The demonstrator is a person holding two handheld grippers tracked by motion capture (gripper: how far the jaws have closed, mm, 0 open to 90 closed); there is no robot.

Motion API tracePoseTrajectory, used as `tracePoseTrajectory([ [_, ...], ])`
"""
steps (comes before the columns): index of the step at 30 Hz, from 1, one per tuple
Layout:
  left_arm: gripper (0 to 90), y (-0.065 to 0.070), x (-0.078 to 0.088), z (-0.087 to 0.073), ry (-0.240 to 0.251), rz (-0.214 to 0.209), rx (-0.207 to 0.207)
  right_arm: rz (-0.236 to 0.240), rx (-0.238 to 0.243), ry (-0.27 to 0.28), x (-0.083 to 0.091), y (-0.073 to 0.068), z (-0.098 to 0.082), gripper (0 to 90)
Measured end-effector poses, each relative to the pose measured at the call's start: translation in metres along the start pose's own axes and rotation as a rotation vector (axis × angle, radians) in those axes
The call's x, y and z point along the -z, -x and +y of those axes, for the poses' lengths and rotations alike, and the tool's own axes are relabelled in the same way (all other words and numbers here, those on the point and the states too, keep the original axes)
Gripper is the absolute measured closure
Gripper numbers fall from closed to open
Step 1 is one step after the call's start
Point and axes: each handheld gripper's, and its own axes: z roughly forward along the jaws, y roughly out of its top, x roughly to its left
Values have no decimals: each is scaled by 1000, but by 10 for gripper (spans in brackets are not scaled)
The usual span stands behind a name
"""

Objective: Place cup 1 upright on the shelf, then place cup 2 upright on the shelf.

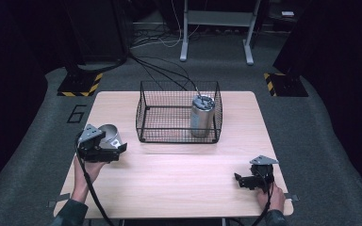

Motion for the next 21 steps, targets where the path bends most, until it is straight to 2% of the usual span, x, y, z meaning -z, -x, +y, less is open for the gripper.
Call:
tracePoseTrajectory([
  [5,0,-19,-1,-5,2,46,34,-3,-3,8,0,0,0,0],
  [12,0,-45,-12,-8,-17,85,73,-1,-3,9,-1,0,0,0],
  [15,0,-57,-18,-9,-24,78,75,0,-5,8,-1,-1,0,0],
  [19,0,-71,-30,-9,-67,81,73,1,-1,8,-1,-1,0,0],
  [21,0,-76,-36,-9,-71,81,74,2,-2,9,-1,-1,0,0],
])
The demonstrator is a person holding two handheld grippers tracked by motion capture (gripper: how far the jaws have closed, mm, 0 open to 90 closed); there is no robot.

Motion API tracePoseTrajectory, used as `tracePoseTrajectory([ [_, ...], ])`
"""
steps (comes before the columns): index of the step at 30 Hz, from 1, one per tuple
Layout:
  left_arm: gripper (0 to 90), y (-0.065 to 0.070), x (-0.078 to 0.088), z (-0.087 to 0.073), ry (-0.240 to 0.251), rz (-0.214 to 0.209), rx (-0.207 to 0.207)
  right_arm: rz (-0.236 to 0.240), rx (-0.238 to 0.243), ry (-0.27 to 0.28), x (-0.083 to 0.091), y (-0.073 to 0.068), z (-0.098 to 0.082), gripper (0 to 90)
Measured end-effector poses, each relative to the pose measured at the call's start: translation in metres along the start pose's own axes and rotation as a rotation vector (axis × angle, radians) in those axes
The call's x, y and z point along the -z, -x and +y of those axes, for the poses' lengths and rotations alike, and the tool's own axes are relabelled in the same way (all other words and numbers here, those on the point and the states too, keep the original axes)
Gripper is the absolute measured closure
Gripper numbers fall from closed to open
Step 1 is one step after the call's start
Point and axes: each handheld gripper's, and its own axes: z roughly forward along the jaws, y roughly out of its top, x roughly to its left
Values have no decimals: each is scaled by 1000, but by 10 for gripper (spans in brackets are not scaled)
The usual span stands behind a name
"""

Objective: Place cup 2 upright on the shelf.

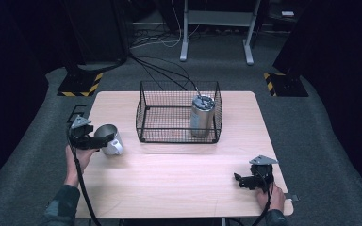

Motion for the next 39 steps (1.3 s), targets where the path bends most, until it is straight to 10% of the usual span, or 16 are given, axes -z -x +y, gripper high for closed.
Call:
tracePoseTrajectory([
  [39,59,-5,-17,-10,-32,-33,-11,0,1,0,0,0,0,0],
])
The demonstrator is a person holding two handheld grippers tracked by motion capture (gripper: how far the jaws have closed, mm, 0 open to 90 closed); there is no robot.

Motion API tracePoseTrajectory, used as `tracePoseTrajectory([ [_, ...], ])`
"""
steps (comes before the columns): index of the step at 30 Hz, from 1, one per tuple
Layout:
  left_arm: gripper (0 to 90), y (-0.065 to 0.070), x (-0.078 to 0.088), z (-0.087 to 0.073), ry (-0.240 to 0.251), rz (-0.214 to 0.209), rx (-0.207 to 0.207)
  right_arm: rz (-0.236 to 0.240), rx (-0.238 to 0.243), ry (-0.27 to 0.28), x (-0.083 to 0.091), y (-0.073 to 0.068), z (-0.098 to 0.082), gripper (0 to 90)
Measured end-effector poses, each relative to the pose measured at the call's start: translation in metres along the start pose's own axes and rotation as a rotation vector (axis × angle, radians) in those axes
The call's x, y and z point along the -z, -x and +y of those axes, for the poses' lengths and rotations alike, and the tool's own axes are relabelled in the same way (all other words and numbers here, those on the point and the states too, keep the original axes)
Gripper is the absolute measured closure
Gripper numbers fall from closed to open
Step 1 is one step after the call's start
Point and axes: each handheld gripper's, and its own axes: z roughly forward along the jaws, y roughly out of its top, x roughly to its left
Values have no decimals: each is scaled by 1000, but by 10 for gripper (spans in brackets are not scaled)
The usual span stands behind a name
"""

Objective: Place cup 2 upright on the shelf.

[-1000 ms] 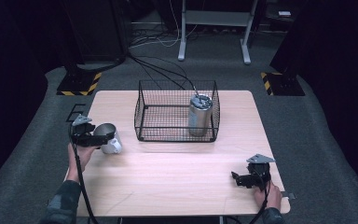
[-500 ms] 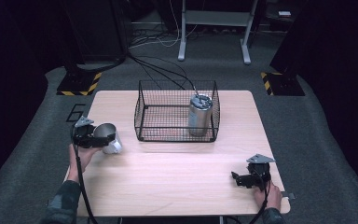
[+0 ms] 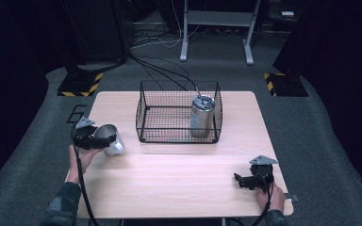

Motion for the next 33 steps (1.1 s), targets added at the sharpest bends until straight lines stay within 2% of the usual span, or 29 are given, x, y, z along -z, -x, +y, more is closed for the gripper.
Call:
tracePoseTrajectory([
  [4,59,2,3,1,9,-3,-2,0,0,0,0,0,0,0],
  [14,59,15,17,7,25,-22,-47,0,0,0,0,0,0,0],
  [21,59,30,30,16,39,-39,-78,0,-1,0,0,0,0,0],
  [33,59,49,38,21,46,-73,-105,0,0,0,0,0,0,0],
])
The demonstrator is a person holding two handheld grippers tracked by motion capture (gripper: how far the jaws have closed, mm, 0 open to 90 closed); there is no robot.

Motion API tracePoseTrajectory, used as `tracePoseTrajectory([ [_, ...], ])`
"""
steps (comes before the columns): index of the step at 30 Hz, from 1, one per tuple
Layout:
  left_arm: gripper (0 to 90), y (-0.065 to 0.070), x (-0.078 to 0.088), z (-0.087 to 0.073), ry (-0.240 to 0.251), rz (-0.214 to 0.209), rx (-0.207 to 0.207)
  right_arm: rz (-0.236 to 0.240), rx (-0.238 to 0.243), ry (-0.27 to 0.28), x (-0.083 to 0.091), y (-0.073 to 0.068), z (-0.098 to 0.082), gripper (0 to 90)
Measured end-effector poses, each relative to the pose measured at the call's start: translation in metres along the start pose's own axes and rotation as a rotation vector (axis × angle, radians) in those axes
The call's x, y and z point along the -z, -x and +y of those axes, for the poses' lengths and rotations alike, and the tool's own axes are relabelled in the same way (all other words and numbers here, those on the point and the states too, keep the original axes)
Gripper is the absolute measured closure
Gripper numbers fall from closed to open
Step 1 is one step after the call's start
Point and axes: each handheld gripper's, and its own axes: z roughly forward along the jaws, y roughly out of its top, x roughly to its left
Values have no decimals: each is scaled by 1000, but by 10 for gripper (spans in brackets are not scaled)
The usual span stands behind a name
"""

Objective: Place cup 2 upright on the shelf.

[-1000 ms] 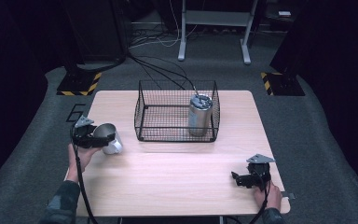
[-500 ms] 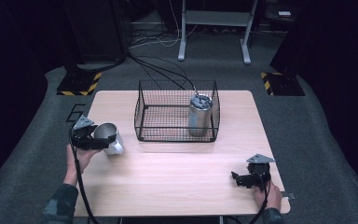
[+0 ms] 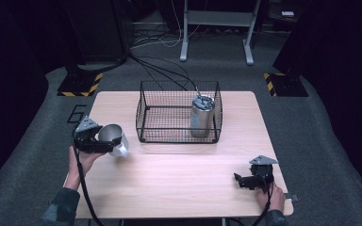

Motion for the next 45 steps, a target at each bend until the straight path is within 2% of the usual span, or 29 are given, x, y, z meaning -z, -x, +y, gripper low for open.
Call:
tracePoseTrajectory([
  [10,59,16,5,8,7,-29,-37,0,1,1,0,0,0,0],
  [21,59,35,7,16,10,-70,-46,-1,1,-1,0,0,0,0],
  [39,59,74,3,40,-5,-152,-135,2,4,-5,0,0,0,0],
  [45,59,84,-2,49,-7,-174,-147,2,3,-4,0,0,0,0],
])
